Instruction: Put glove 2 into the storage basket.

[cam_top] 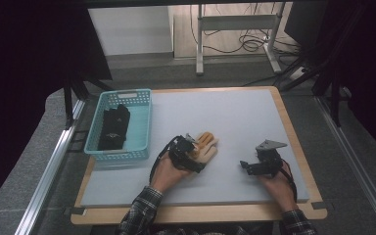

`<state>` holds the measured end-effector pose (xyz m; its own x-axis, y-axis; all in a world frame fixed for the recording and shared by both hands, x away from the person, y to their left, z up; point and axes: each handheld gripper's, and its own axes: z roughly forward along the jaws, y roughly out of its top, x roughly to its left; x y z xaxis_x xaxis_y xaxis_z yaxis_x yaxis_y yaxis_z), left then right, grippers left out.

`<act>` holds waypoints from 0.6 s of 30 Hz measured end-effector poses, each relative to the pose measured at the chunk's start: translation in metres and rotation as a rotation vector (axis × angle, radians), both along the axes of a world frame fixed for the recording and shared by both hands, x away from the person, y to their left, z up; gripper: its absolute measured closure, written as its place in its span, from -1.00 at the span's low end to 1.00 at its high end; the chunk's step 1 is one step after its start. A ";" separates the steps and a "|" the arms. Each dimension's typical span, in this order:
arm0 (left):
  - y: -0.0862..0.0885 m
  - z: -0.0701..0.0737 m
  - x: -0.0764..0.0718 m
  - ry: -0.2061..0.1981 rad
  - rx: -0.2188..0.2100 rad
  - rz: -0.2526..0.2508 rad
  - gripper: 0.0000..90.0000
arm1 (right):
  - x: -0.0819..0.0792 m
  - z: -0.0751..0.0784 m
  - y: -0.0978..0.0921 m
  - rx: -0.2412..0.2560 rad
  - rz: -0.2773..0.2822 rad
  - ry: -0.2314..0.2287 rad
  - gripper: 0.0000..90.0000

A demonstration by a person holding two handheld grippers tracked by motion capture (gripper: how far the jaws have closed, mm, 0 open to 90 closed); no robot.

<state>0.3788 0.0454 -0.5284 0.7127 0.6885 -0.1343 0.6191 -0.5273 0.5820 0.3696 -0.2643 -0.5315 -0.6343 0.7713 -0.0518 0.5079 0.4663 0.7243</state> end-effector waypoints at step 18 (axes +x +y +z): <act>0.004 0.010 -0.006 -0.034 0.066 0.028 0.18 | 0.000 0.000 0.000 -0.001 0.000 0.000 -0.71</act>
<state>0.3724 0.0491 -0.5180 0.6961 0.7151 -0.0640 0.6148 -0.5477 0.5675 0.3695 -0.2642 -0.5315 -0.6341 0.7715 -0.0523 0.5079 0.4666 0.7241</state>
